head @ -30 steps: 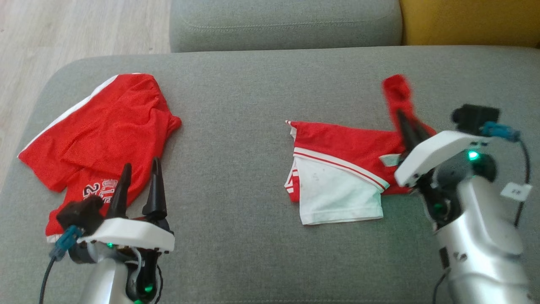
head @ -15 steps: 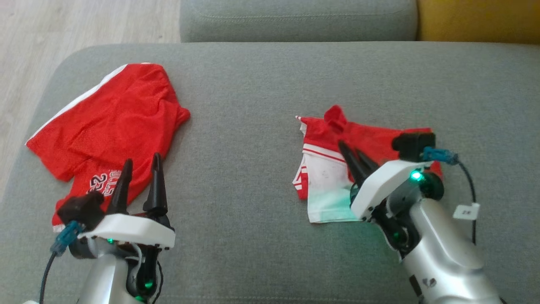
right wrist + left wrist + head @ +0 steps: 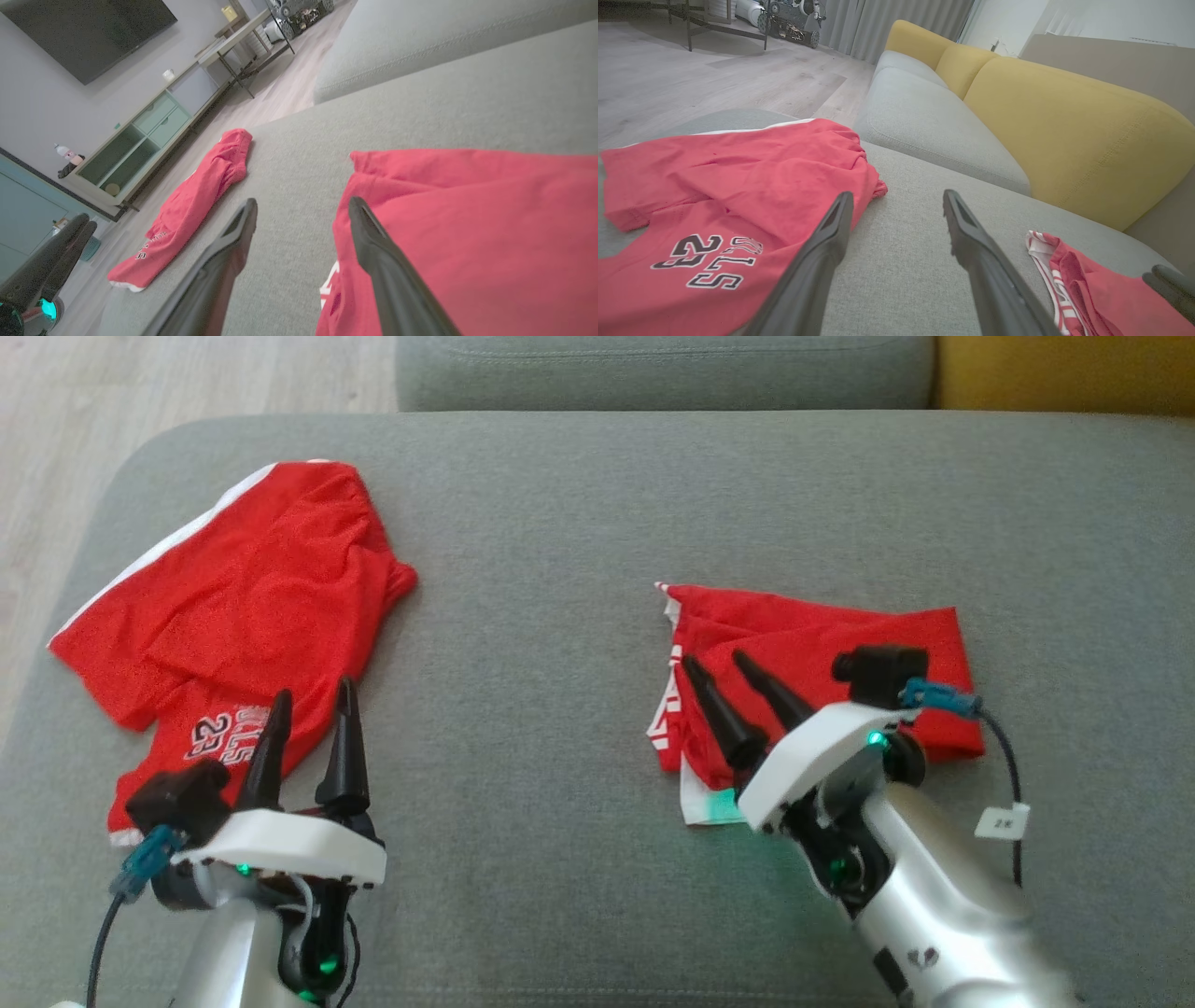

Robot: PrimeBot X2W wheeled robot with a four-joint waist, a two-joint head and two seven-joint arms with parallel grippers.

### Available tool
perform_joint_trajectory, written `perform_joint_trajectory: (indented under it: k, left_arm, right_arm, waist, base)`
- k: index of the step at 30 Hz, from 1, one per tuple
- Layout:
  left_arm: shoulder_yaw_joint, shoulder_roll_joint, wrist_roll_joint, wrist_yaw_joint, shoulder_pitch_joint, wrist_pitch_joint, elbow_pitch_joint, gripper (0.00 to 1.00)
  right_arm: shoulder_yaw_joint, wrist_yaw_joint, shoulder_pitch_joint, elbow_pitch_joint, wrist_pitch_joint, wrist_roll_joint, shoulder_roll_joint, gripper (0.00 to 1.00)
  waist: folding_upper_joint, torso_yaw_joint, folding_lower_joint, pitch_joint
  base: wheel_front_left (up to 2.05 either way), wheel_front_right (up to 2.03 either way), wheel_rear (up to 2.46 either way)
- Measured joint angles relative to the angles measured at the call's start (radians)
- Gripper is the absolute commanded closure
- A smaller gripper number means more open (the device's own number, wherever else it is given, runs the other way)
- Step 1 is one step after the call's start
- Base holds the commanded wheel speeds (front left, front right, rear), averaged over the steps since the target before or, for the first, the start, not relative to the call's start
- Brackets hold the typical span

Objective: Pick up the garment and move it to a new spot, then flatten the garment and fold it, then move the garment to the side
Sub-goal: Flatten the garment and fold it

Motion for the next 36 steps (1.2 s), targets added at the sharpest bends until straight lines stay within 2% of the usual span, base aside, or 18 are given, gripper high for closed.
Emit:
perform_joint_trajectory:
  k: [5, 11, 17, 24, 28, 32, 36]
  left_arm:
    - [0.001, 0.0, 0.0, 0.0, 0.0, 0.0, 0.001, 0.0]
    - [0.001, 0.0, -0.003, 0.0, 0.0, 0.0, -0.004, 0.0]
    - [-0.002, 0.0, -0.008, 0.001, 0.001, 0.0, -0.017, 0.0]
    - [-0.01, 0.0, -0.009, 0.002, 0.001, 0.0, -0.047, 0.0]
    - [-0.033, 0.0, -0.008, 0.005, 0.002, 0.0, -0.062, 0.0]
    - [-0.039, 0.0, 0.003, 0.011, 0.012, 0.0, -0.088, 0.0]
    - [-0.047, 0.0, 0.067, 0.024, 0.054, 0.0, -0.14, 0.0]
  right_arm:
    - [-0.044, 0.0, -0.043, 0.029, -0.042, -0.009, 0.0, 0.0]
    - [-0.206, 0.0, -0.074, 0.041, -0.058, -0.172, -0.018, 0.0]
    - [-0.354, 0.0, -0.069, -0.054, -0.033, -0.306, -0.105, 0.0]
    - [-0.432, 0.0, 0.033, -0.192, -0.036, -0.488, -0.171, 0.0]
    - [-0.502, 0.0, 0.124, -0.236, -0.076, -0.54, -0.168, 0.0]
    - [-0.586, 0.0, 0.226, -0.281, -0.141, -0.593, -0.119, 0.0]
    - [-0.608, 0.0, 0.293, -0.302, -0.186, -0.629, -0.072, 0.0]
  waist:
    - [0.0, -0.029, 0.0, -0.007]
    - [0.0, -0.062, 0.0, -0.024]
    - [0.0, -0.08, 0.0, -0.035]
    - [0.0, -0.086, 0.0, -0.028]
    - [0.0, -0.085, 0.0, -0.027]
    - [0.0, -0.087, 0.0, -0.035]
    - [0.0, -0.095, 0.0, -0.042]
  base:
    - [0.0, 0.0, 0.0]
    - [0.0, 0.0, 0.0]
    - [0.0, 0.0, 0.0]
    - [0.0, 0.0, 0.0]
    - [0.0, 0.0, 0.0]
    - [0.0, 0.0, 0.0]
    - [0.0, 0.0, 0.0]
